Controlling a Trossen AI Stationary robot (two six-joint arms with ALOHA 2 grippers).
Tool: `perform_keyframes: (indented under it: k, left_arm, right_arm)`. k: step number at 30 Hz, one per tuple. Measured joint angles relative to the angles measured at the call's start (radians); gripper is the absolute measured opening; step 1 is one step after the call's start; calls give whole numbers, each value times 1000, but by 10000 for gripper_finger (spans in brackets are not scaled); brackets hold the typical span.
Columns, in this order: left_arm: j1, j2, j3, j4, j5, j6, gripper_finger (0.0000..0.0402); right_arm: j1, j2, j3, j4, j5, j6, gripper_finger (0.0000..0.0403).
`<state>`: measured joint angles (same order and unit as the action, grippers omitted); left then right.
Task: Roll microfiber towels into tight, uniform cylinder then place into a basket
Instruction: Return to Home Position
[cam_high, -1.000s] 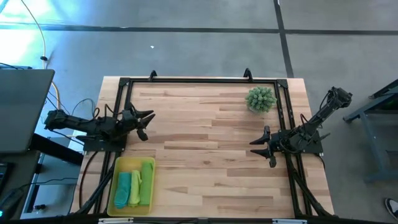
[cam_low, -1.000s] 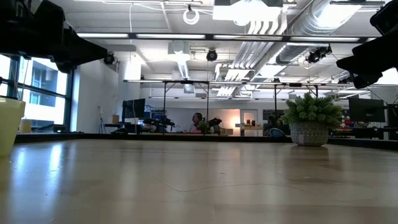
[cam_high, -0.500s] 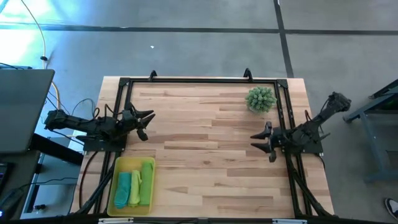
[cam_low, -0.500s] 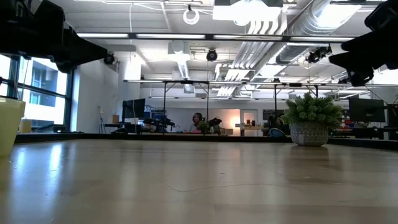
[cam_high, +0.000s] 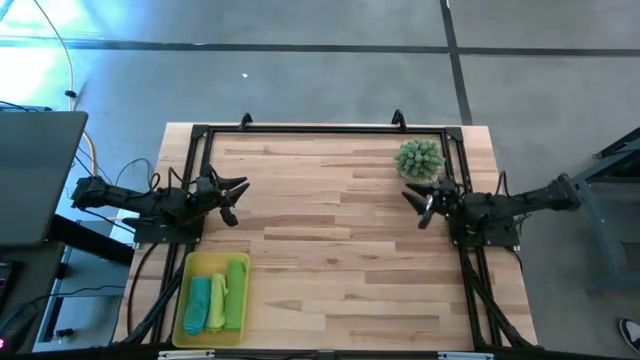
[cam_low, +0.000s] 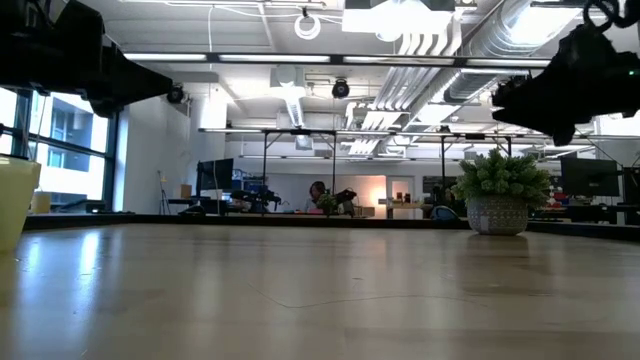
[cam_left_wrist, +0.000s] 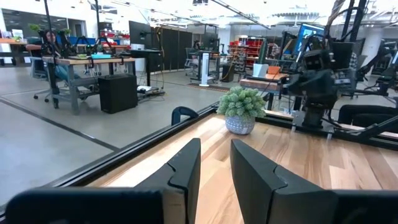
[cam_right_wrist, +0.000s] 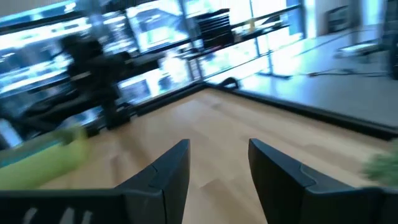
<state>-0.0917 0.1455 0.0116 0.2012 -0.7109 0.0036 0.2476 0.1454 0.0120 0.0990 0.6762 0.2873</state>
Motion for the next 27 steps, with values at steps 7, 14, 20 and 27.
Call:
perform_keyframes:
  k: [7,14,20,27]
  left_arm:
    - [0,0,0,0,0,0,76]
    - [0,0,0,0,0,0,76]
    - [0,0,0,0,0,0,76]
    - [0,0,0,0,0,0,76]
  right_arm:
    - [-211,-10,0,-4,0,0,156]
    - [-403,-10,0,-7,0,0,156]
    - [-559,-10,-1,-7,0,0,156]
    - [-751,-11,-2,-14,0,0,156]
